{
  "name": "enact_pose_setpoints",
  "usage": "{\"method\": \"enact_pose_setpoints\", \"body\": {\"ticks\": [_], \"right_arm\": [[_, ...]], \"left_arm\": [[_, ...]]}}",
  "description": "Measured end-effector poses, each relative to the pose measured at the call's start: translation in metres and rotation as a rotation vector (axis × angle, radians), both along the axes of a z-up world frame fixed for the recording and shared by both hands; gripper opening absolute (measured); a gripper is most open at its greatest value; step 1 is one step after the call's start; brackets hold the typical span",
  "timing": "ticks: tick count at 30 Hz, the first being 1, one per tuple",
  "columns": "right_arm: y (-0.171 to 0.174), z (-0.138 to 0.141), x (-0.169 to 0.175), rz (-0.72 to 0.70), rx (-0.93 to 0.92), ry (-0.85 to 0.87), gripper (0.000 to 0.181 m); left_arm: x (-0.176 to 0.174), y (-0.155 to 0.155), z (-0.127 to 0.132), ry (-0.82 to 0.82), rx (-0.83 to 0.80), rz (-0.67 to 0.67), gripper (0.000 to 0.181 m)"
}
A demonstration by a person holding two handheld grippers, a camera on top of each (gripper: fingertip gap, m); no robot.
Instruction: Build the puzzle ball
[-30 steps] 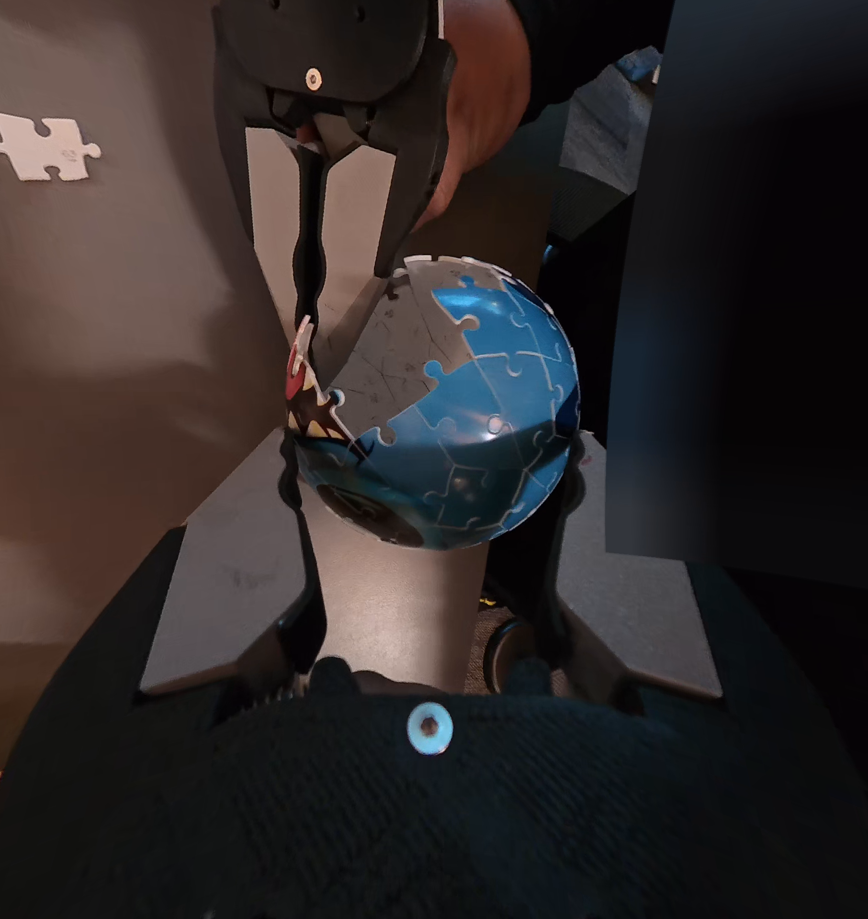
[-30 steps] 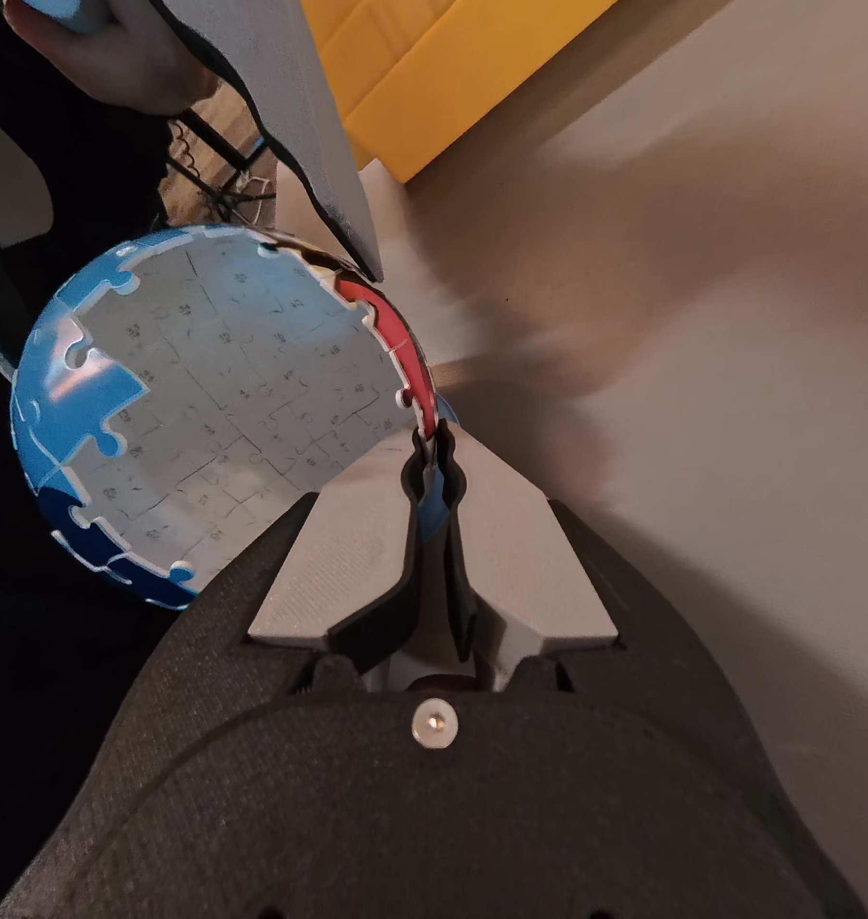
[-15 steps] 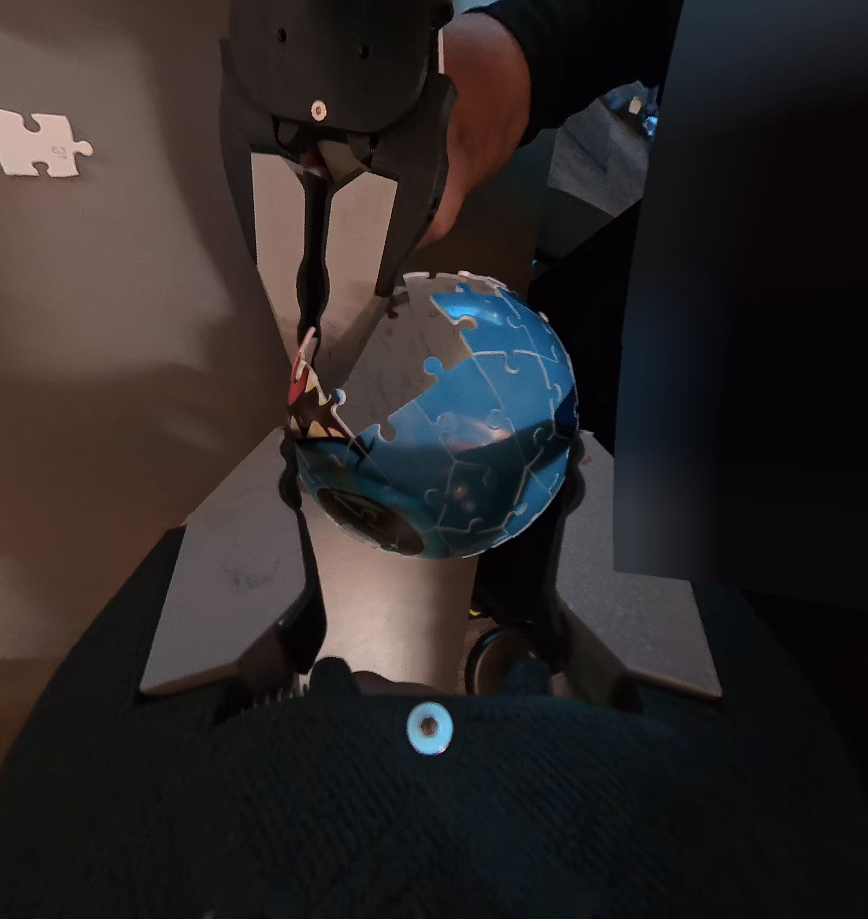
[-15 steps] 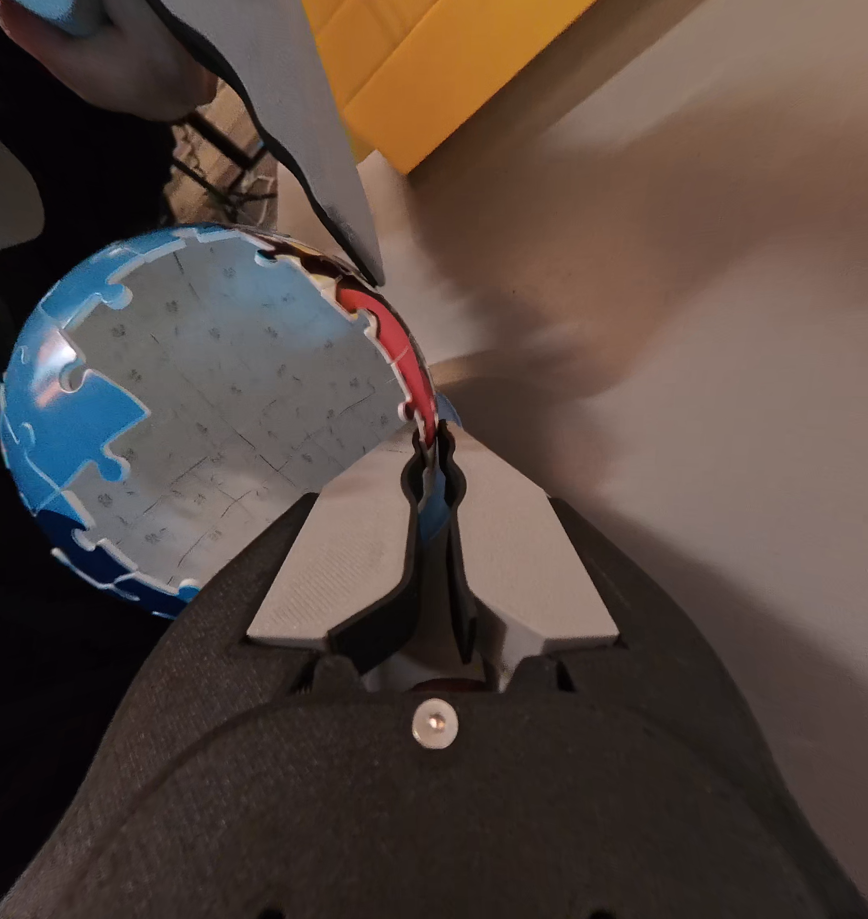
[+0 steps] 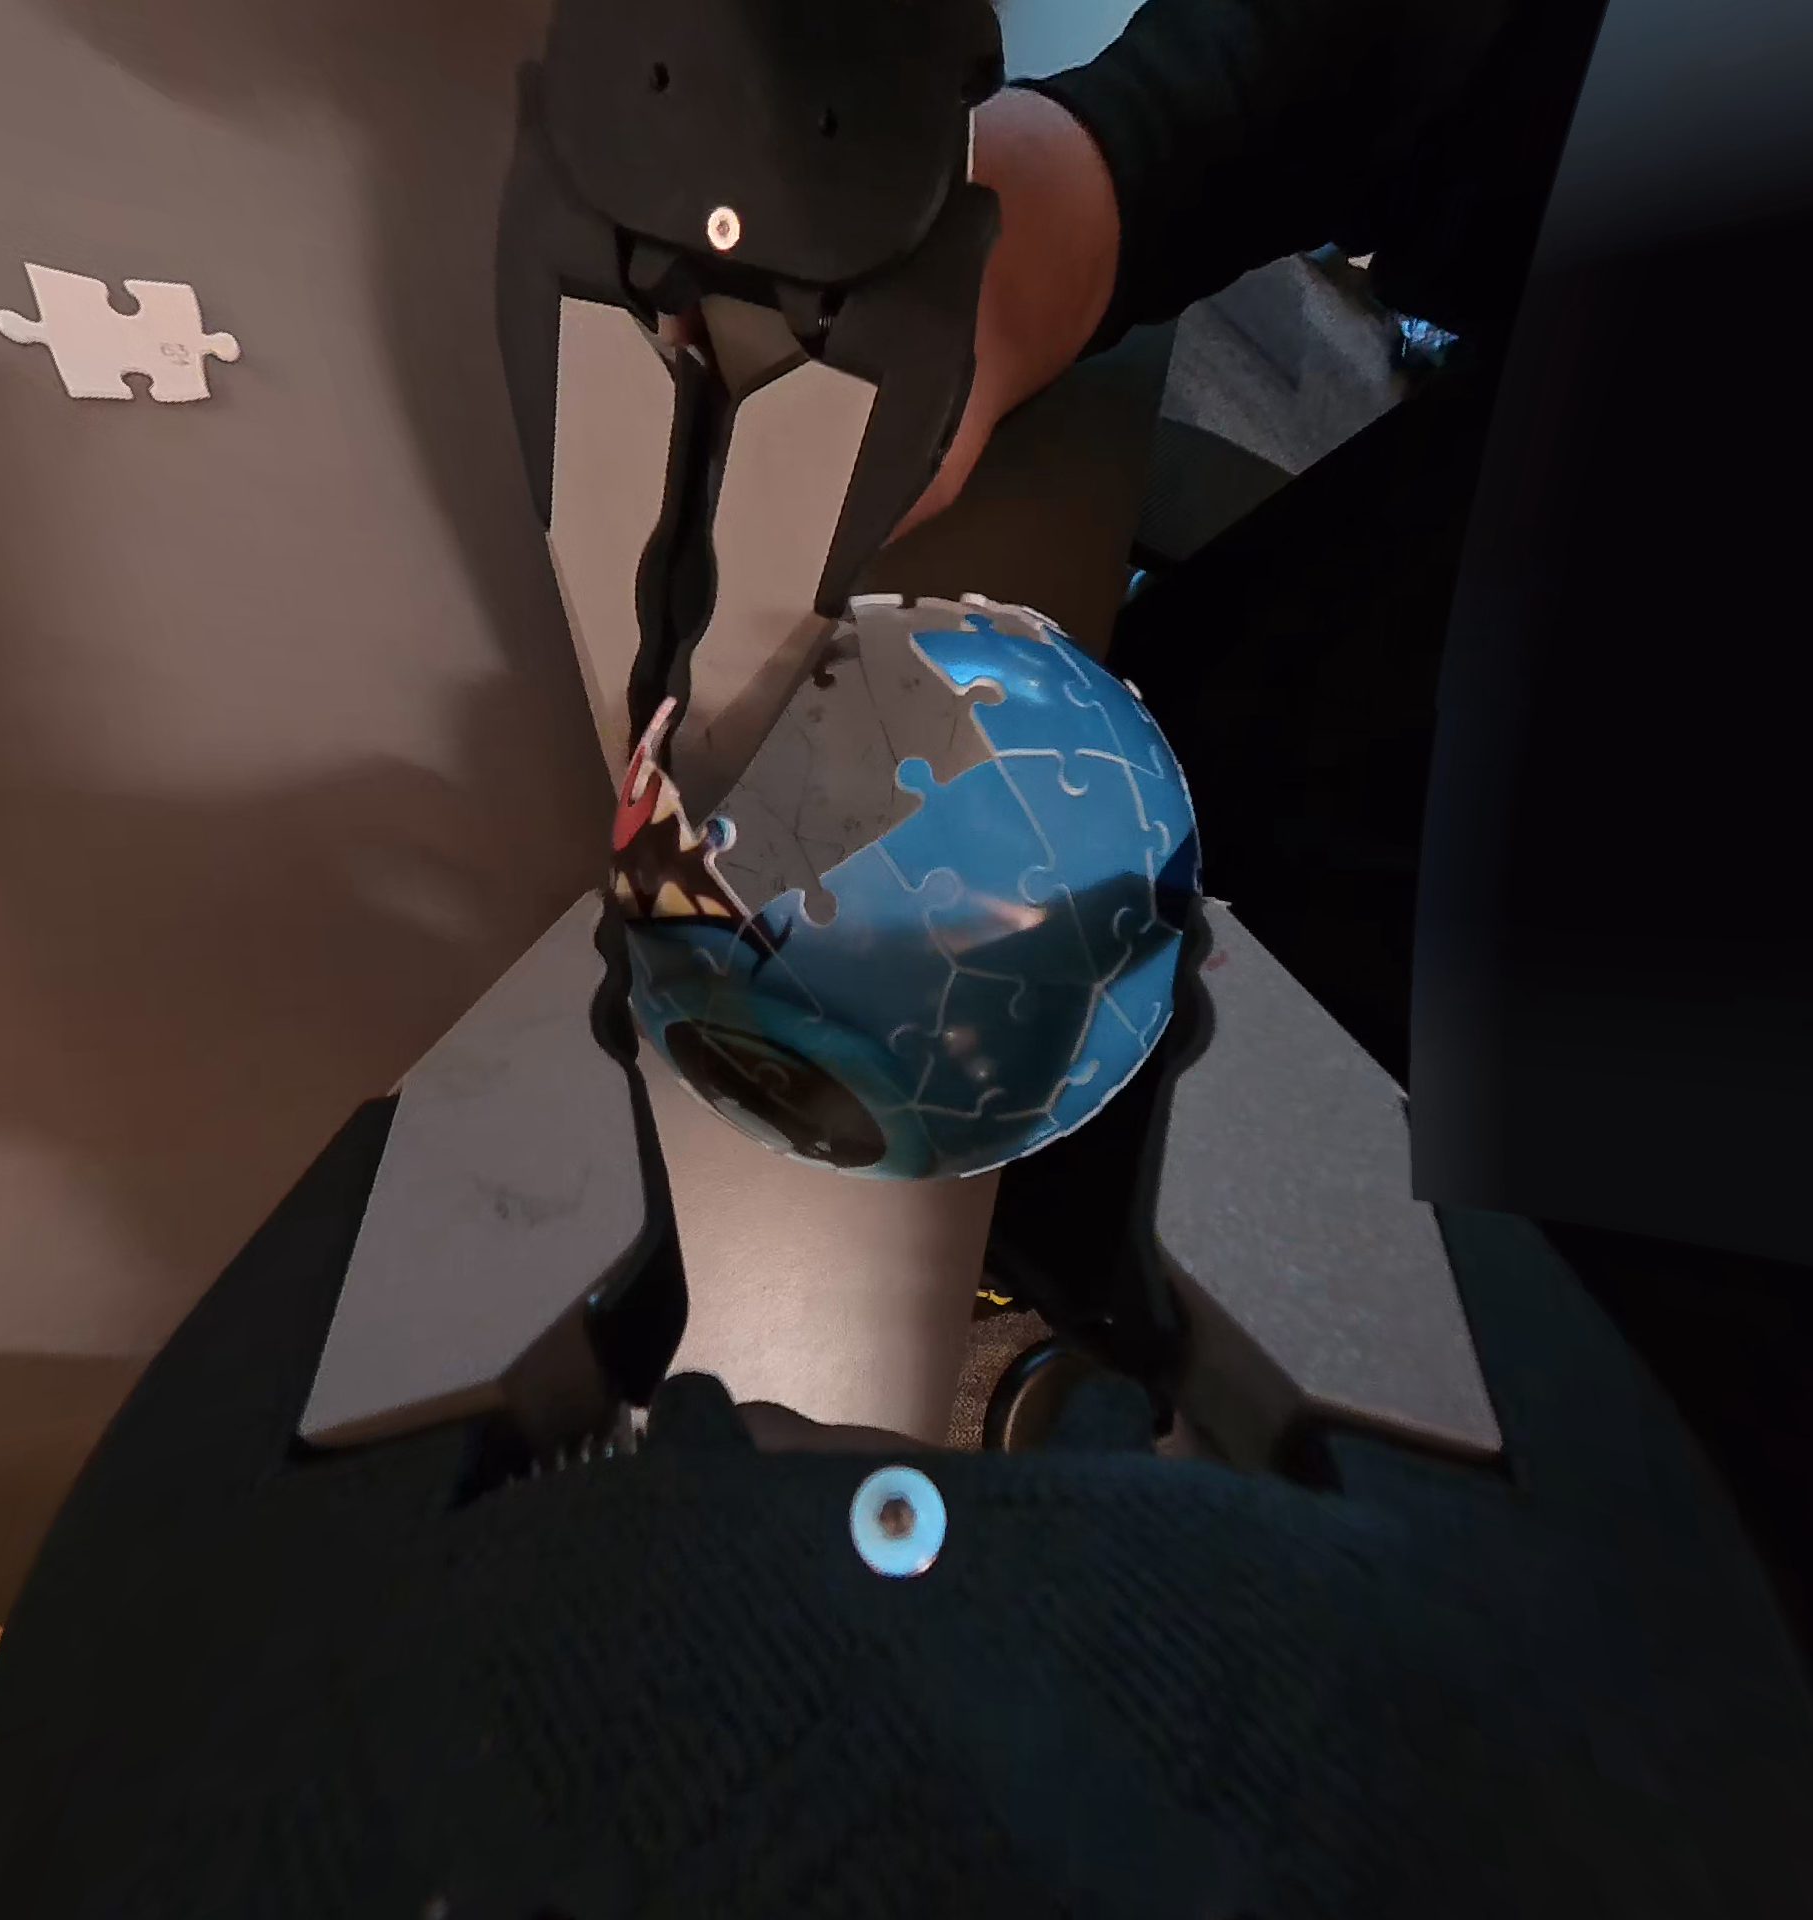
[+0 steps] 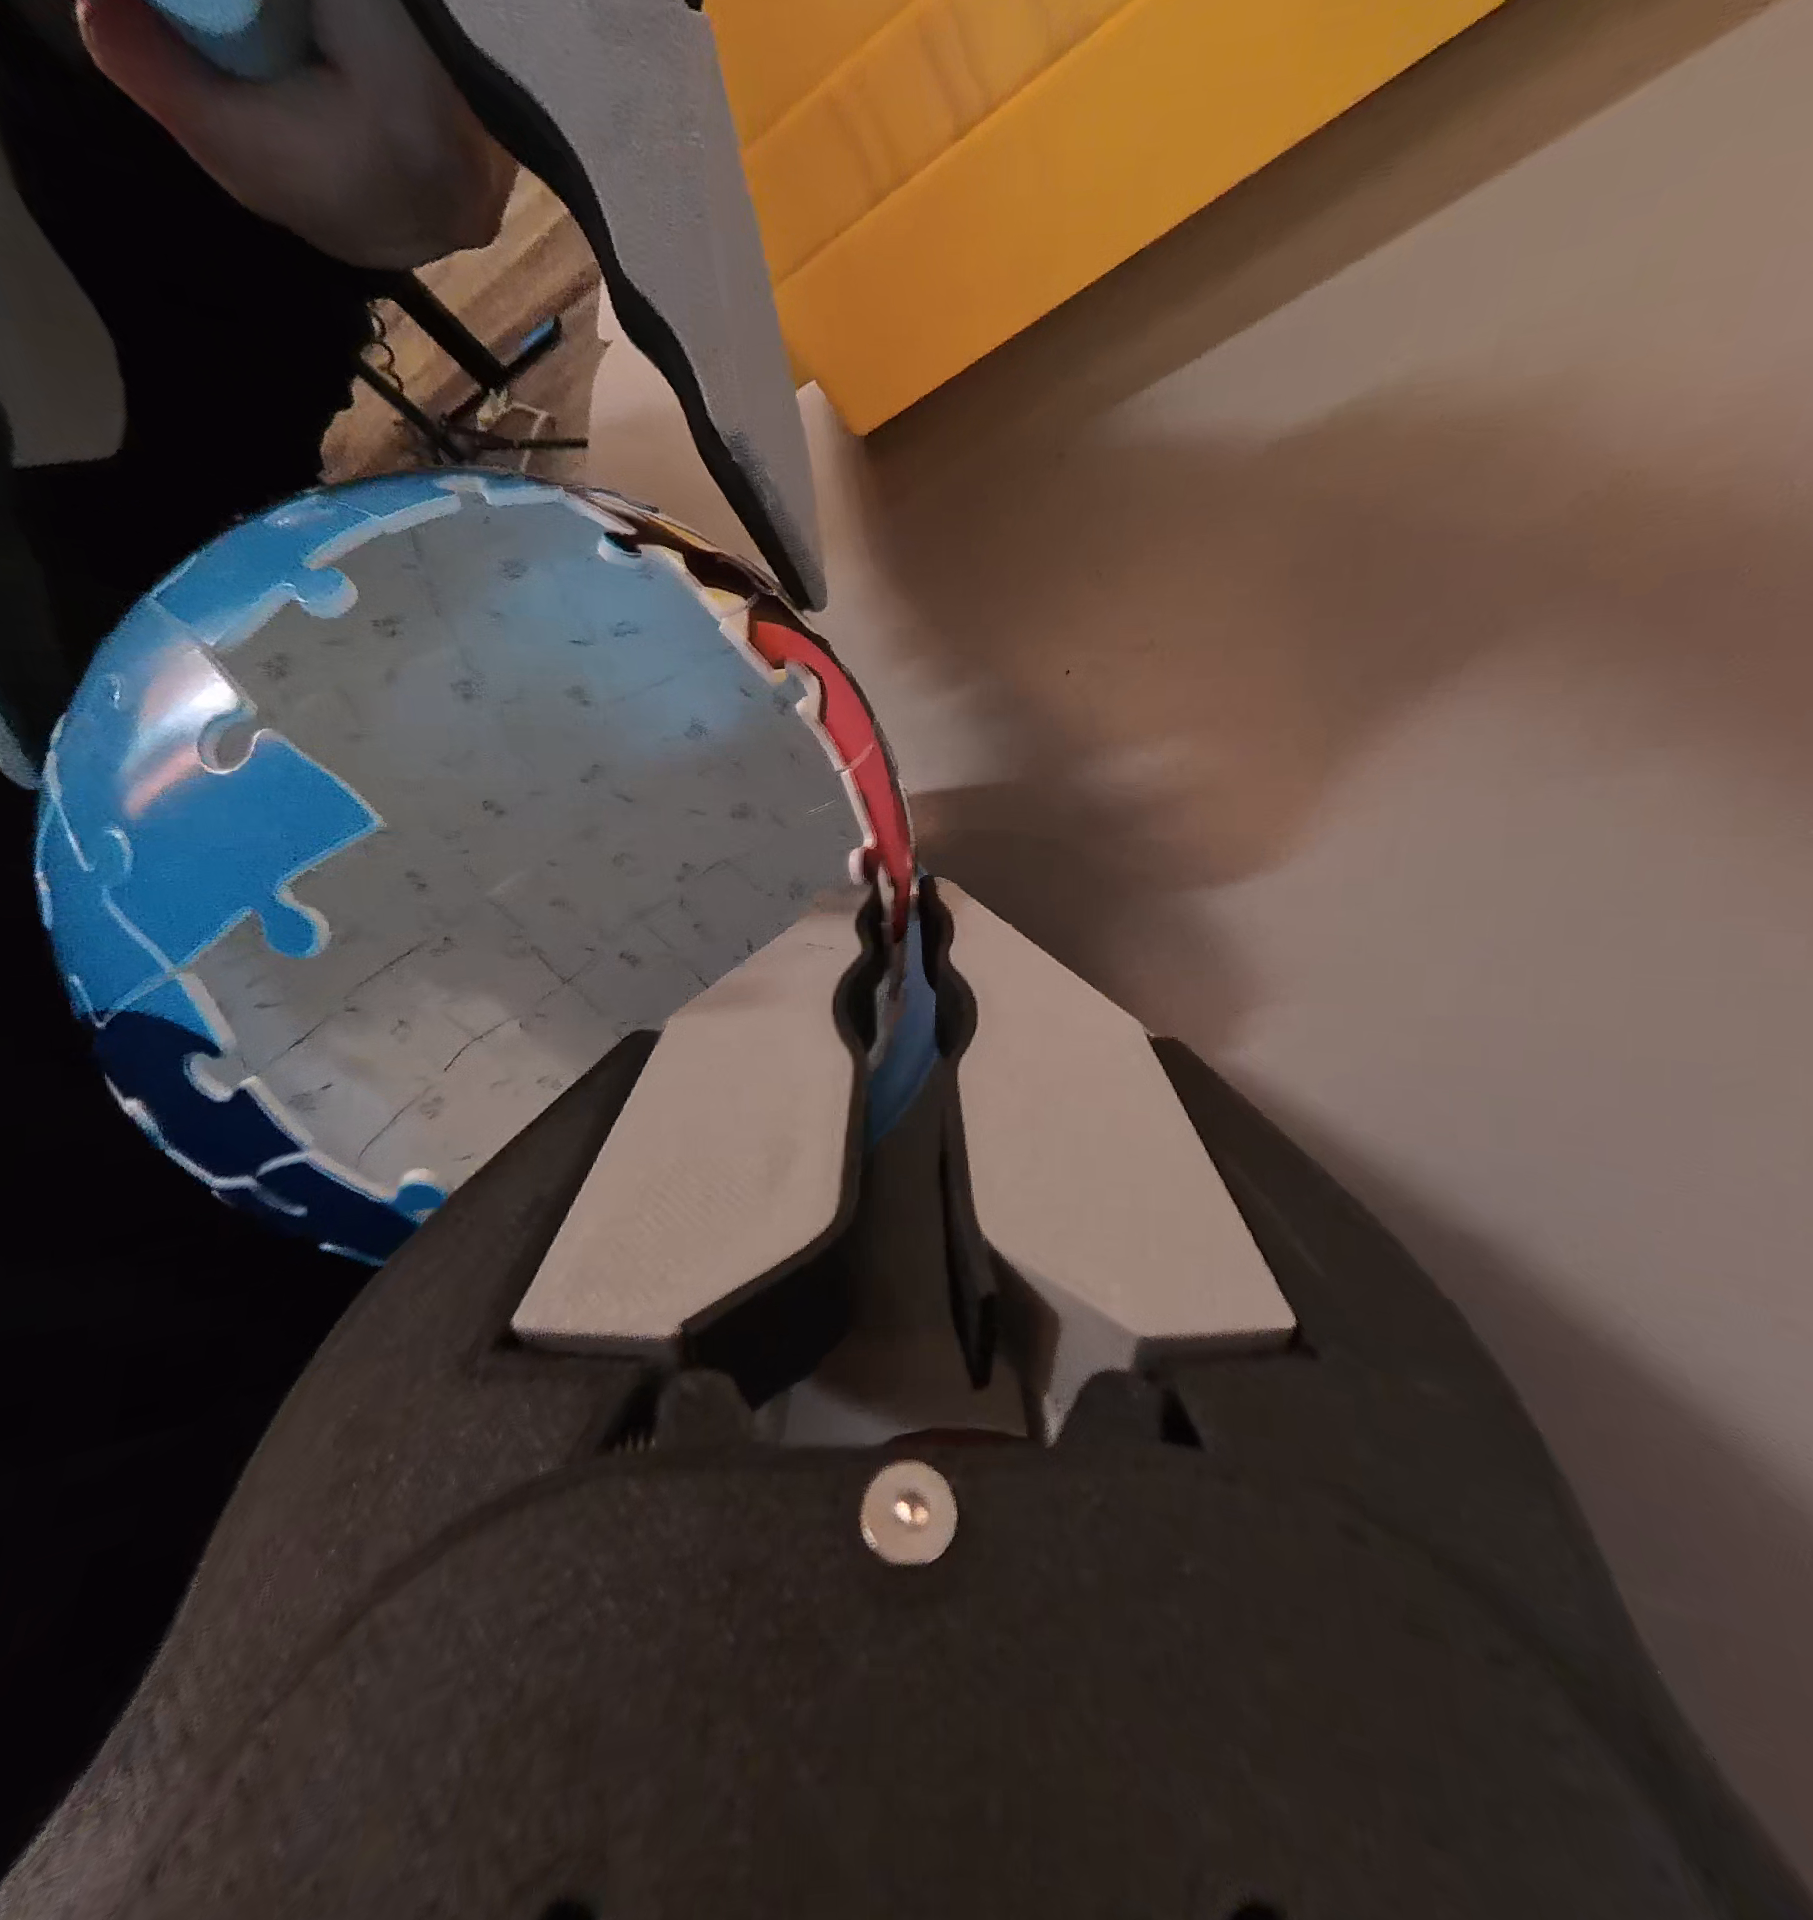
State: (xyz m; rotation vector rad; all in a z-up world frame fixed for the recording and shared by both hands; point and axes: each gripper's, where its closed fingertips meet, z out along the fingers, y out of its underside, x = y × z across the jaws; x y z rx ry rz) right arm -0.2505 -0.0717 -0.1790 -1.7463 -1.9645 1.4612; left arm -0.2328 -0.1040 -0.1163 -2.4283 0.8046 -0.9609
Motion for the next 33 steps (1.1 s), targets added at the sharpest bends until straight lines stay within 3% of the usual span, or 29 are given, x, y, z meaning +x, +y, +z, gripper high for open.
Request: {"method": "enact_pose_setpoints", "body": {"ticks": [30,33], "right_arm": [[-0.009,-0.004,-0.003,0.067,0.004,-0.024,0.000],[-0.008,-0.001,0.000,0.098,0.000,-0.050,0.006]], "left_arm": [[0.005,-0.002,0.001,-0.007,-0.010,-0.021,0.103],[0.005,-0.001,0.001,-0.013,-0.013,-0.013,0.103]]}}
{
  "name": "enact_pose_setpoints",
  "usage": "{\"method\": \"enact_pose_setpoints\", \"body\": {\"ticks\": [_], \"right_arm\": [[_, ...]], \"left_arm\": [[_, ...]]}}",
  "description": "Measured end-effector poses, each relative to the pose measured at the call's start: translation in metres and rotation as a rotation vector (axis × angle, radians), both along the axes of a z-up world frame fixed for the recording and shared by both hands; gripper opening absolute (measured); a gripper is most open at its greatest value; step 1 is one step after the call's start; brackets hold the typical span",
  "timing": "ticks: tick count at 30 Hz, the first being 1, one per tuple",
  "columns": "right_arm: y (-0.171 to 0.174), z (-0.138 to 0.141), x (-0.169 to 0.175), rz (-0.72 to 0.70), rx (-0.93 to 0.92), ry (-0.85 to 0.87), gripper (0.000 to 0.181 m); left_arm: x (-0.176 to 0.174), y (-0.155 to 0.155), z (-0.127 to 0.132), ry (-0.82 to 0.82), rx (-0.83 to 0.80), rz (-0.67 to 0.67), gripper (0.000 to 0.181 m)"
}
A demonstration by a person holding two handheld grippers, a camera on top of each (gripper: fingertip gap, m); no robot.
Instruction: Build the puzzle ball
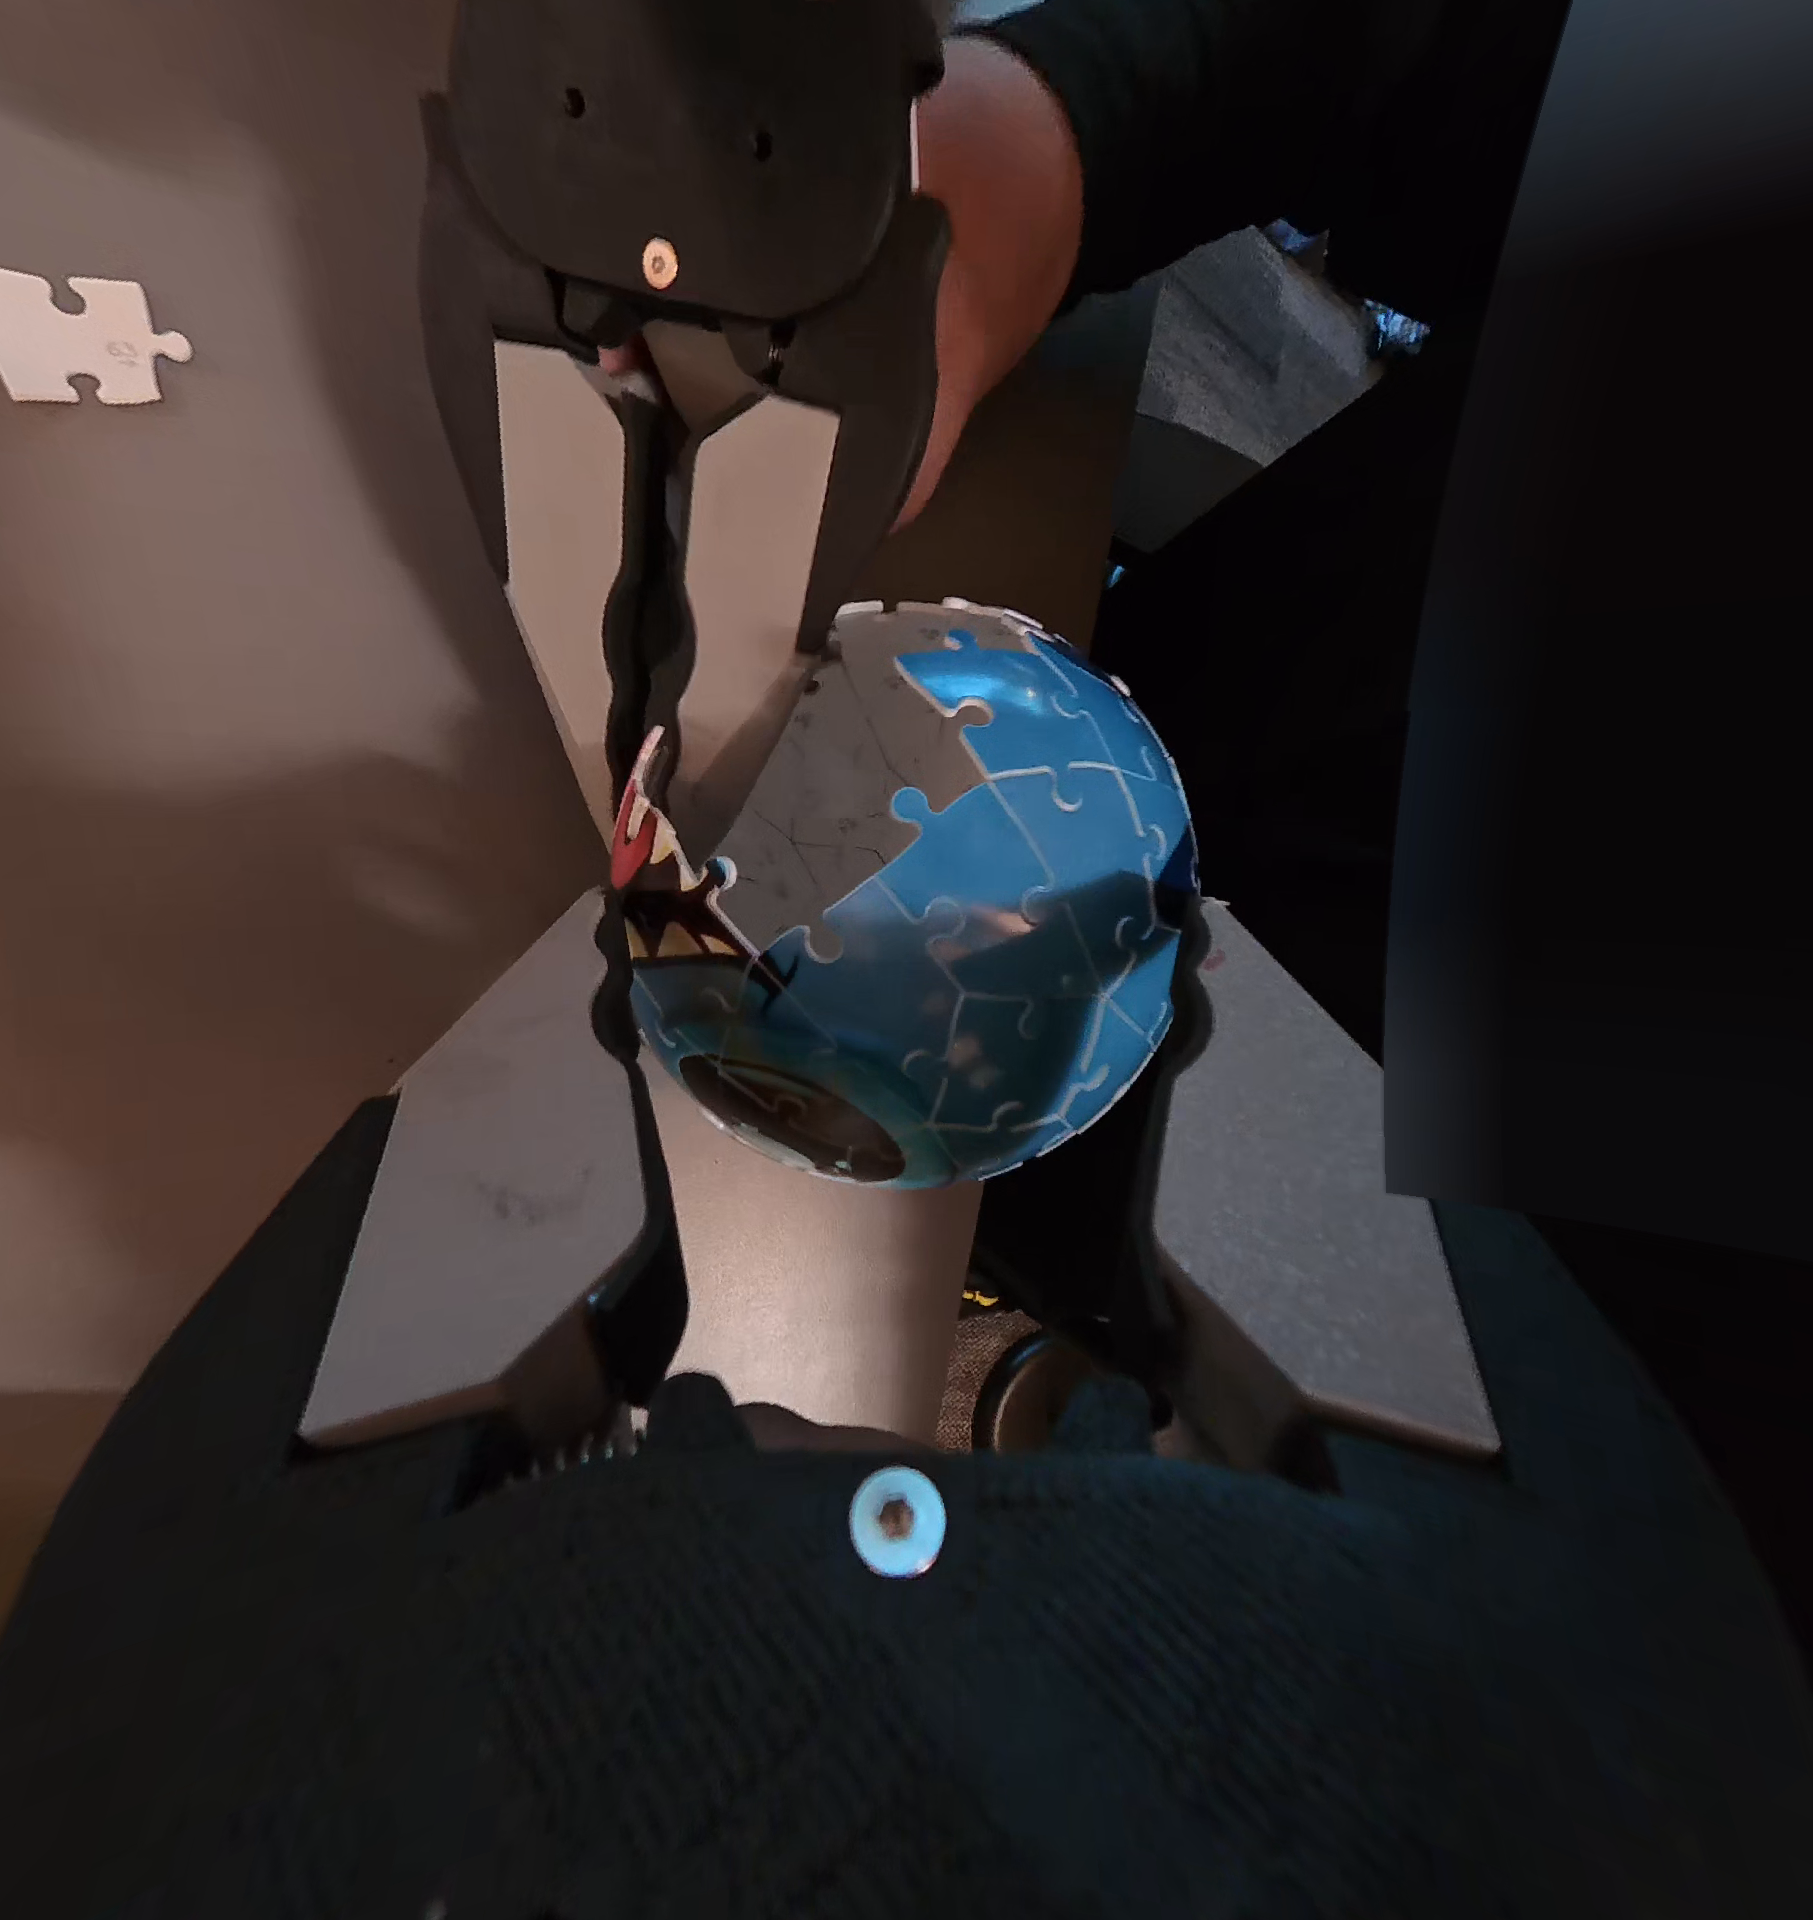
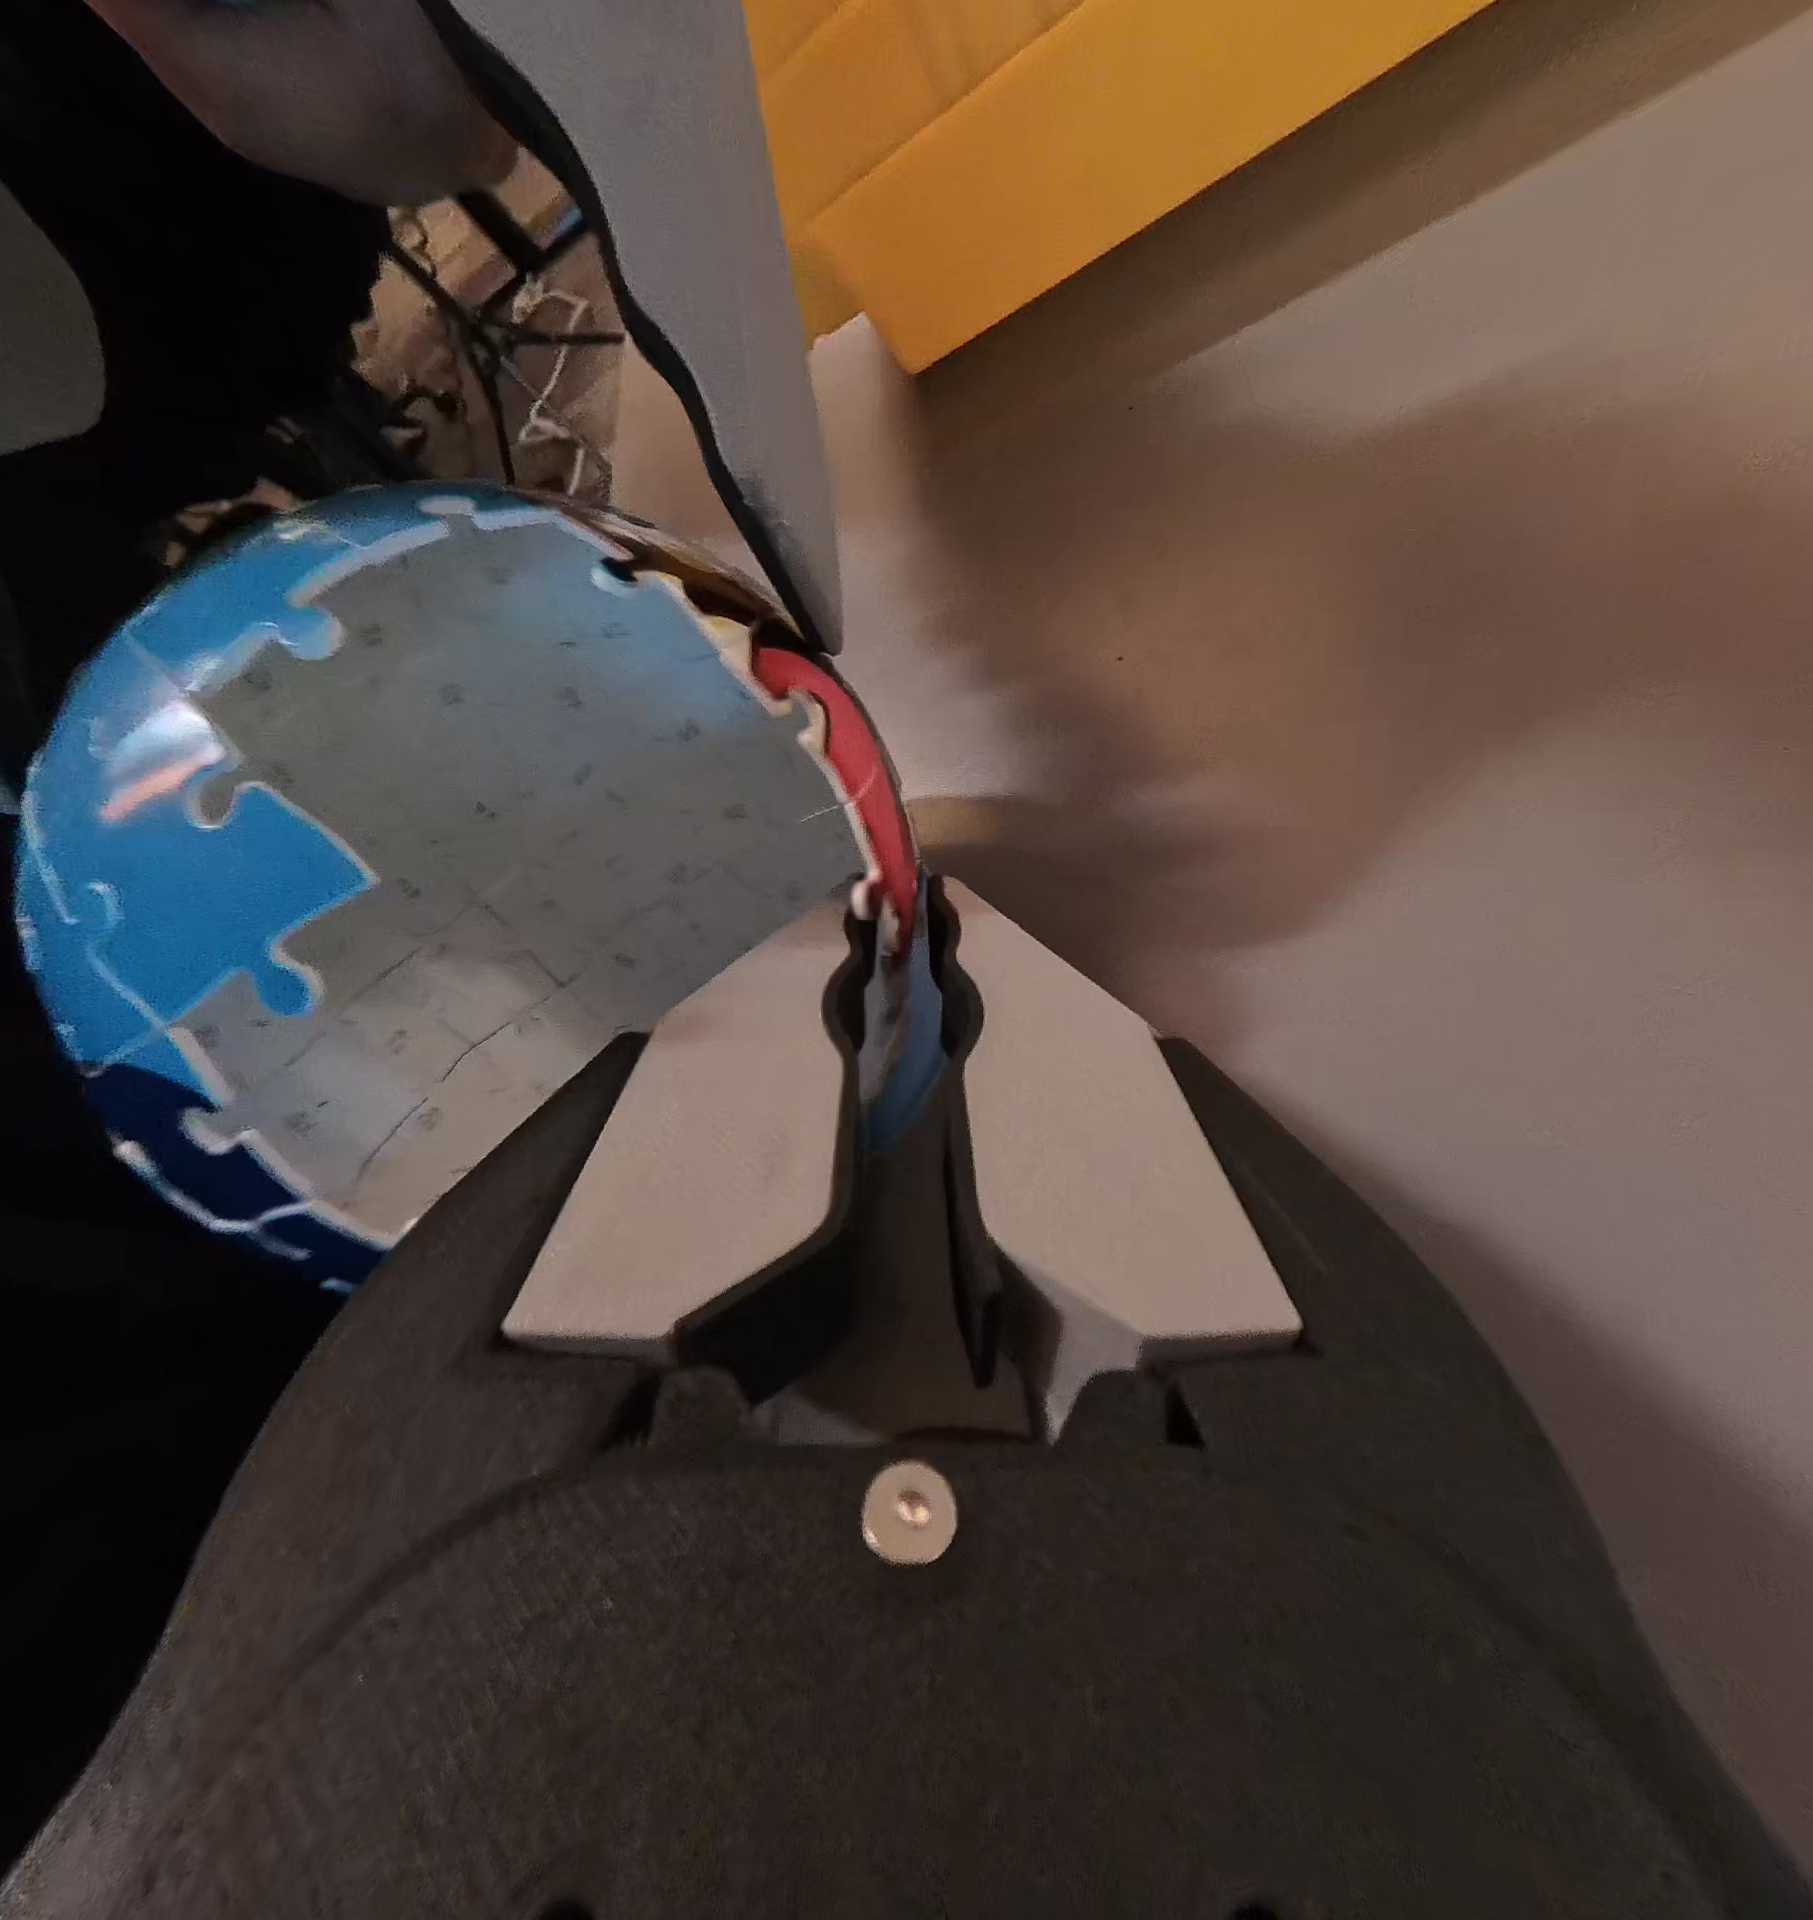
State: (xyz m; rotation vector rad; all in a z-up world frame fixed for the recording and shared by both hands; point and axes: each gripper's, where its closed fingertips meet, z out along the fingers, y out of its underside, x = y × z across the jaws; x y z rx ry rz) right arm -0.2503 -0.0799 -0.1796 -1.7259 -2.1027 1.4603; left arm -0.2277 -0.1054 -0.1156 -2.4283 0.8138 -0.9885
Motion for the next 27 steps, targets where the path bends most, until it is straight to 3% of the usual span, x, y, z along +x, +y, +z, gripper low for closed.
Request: {"method": "enact_pose_setpoints", "body": {"ticks": [5,10,21,27], "right_arm": [[0.010,0.003,0.008,0.054,0.036,-0.100,0.023],[0.010,-0.013,0.024,0.120,0.046,-0.304,0.030],[-0.003,-0.016,0.024,0.164,-0.044,-0.388,0.002],[-0.003,-0.015,0.024,0.169,-0.038,-0.362,0.001]], "left_arm": [[-0.001,-0.001,0.001,-0.004,0.009,0.015,0.102],[0.000,-0.002,0.001,-0.003,0.014,0.029,0.102],[0.001,-0.002,0.002,0.008,0.032,0.036,0.102],[0.004,-0.002,0.004,0.007,0.033,0.036,0.102]]}}
